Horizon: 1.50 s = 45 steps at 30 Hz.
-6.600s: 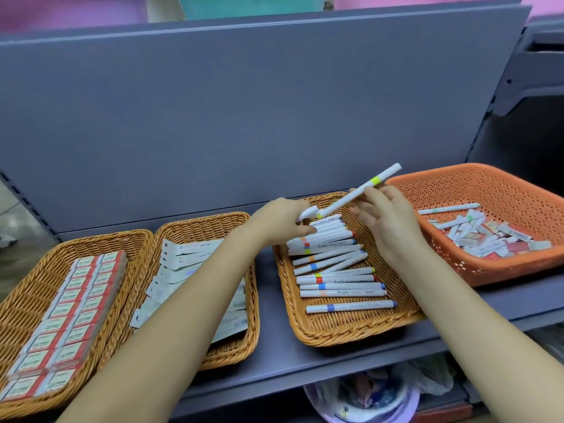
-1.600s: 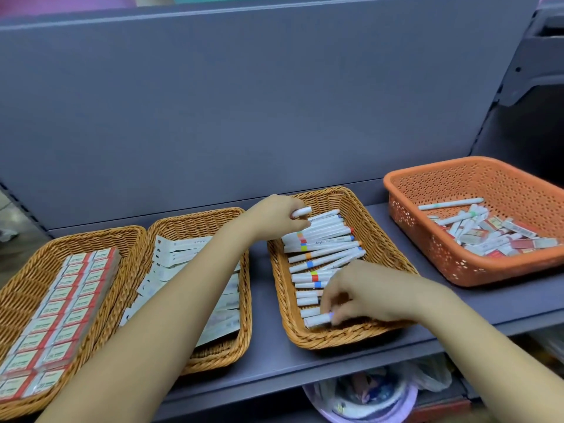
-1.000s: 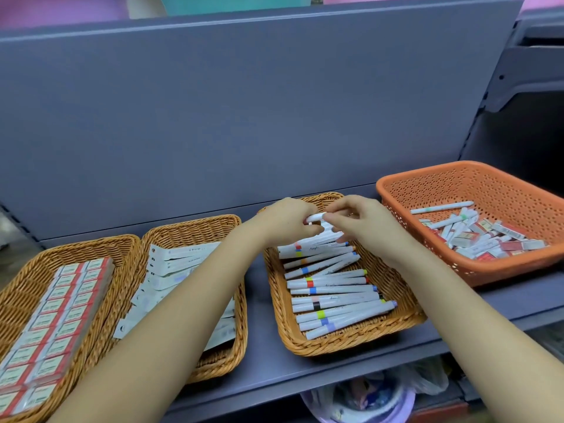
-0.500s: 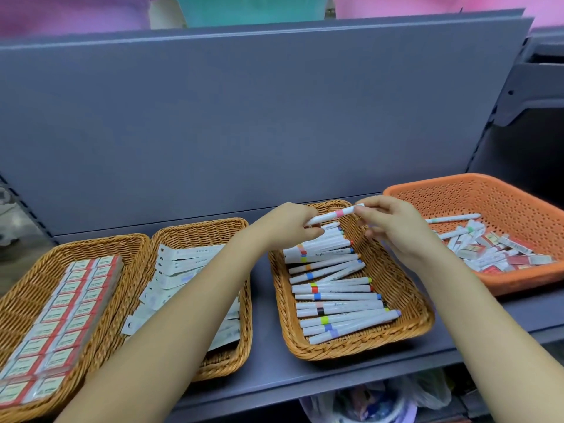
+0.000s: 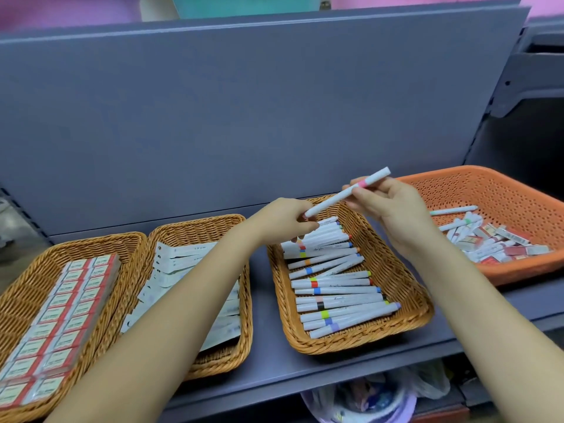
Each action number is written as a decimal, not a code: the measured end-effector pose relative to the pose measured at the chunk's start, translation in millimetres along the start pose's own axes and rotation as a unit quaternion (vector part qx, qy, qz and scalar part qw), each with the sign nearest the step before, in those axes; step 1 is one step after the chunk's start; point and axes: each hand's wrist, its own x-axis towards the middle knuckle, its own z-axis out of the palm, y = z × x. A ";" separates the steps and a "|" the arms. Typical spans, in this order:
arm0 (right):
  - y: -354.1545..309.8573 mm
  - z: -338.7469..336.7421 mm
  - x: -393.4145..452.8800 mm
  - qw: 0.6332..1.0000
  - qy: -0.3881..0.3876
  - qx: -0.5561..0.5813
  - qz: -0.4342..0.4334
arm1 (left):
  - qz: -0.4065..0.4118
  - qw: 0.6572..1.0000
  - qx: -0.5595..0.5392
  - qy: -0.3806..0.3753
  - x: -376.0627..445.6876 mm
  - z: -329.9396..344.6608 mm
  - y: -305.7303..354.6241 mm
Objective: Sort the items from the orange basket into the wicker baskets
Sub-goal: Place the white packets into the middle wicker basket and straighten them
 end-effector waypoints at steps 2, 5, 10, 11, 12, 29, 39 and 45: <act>-12.2 -4.7 -3.8 0.997 -0.004 -0.058 -0.048 | -0.004 1.000 0.019 -0.006 0.0 -0.2 -6.0; -27.4 -7.9 -10.5 0.936 -0.043 -0.312 -0.154 | 0.000 0.998 0.055 -0.010 1.6 2.0 -14.0; -2.4 8.3 -24.6 0.690 -0.285 -0.645 -0.163 | 0.012 0.996 0.085 -0.016 4.8 7.1 -22.1; 8.9 11.7 -26.5 0.647 -0.318 -0.677 -0.147 | 0.016 0.996 0.088 -0.017 5.1 8.0 -22.9; 19.1 14.6 -28.2 0.621 -0.340 -0.695 -0.126 | 0.020 0.995 0.091 -0.020 5.1 8.8 -23.5; 43.0 6.0 -34.0 0.699 -0.300 -0.645 -0.076 | 0.068 0.977 0.199 -0.019 13.9 15.9 -5.3; -2.6 -53.0 27.7 0.674 -0.123 -0.715 -0.138 | 0.027 0.956 0.277 0.098 40.6 34.9 48.5; -8.2 -128.5 55.6 0.644 -0.143 -0.747 -0.086 | 0.007 0.960 0.255 0.115 86.4 46.4 99.3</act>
